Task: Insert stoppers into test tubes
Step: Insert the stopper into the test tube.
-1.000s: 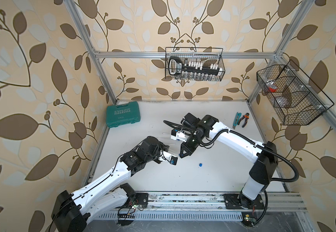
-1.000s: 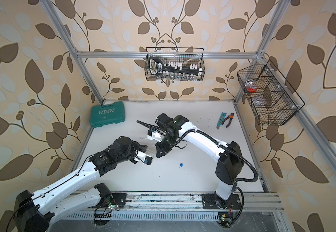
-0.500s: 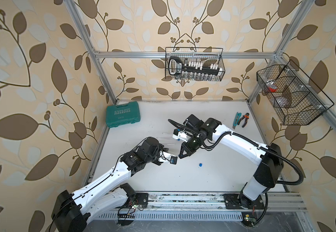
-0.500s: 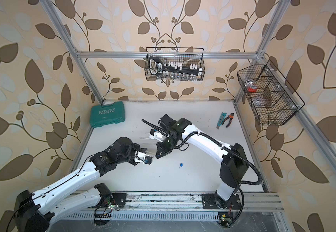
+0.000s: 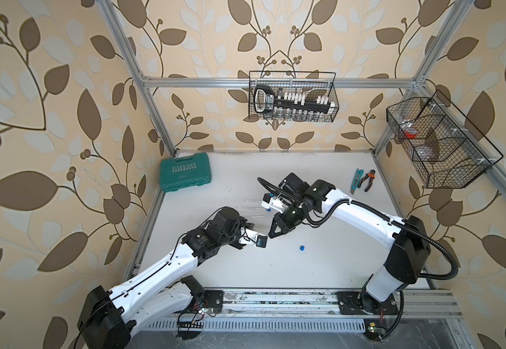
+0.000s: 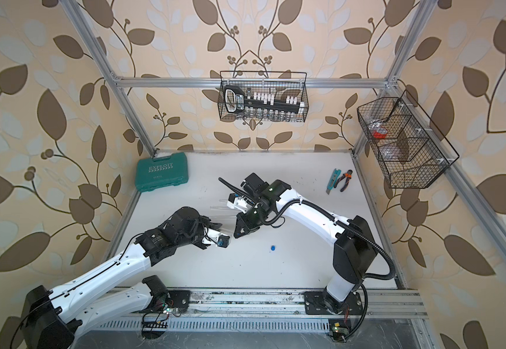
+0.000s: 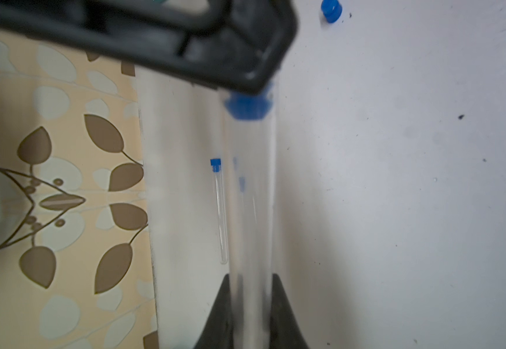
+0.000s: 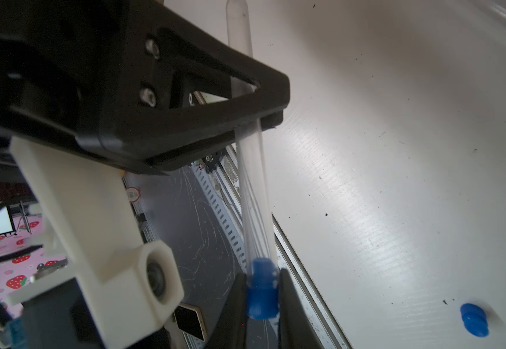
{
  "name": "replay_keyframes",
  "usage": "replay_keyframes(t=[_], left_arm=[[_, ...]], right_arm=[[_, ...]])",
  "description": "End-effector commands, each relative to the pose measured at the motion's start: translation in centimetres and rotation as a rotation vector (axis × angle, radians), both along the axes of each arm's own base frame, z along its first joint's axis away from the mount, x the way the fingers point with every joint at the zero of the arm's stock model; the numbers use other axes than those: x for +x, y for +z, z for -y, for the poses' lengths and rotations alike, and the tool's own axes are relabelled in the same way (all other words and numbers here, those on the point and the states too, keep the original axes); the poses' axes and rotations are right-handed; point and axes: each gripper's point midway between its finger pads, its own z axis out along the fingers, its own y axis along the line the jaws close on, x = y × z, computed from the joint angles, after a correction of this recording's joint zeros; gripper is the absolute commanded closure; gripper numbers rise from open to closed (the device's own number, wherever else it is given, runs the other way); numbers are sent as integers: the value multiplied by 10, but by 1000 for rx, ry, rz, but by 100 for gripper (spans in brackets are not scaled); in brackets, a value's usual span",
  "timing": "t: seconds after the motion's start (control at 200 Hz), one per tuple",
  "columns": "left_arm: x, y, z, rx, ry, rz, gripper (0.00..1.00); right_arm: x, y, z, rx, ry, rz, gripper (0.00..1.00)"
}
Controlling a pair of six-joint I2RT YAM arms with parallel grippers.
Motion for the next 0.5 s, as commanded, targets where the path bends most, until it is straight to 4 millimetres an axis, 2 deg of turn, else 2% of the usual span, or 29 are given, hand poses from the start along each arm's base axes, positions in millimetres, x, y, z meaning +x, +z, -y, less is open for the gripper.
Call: replay_keyframes(t=[0.0, 0.145, 0.21, 0.265, 0.28, 0.33, 0.495], left_arm=[[-67, 48, 65, -257, -442, 14, 100], [-64, 36, 61, -225, -417, 6, 100], [-61, 31, 60, -229, -388, -3, 100], [-58, 28, 60, -248, -357, -16, 100], [-57, 29, 60, -257, -350, -18, 100], [-53, 32, 63, -312, -303, -47, 100], [-29, 71, 73, -653, -60, -203, 100]], right_arm=[[66, 72, -53, 348, -18, 373, 77], [73, 74, -43, 339, -73, 369, 61], [81, 80, -34, 336, -123, 374, 48], [81, 89, -29, 344, -152, 375, 42], [89, 91, -21, 343, -183, 379, 41], [98, 101, -9, 350, -242, 374, 37], [119, 130, 54, 393, -509, 280, 34]])
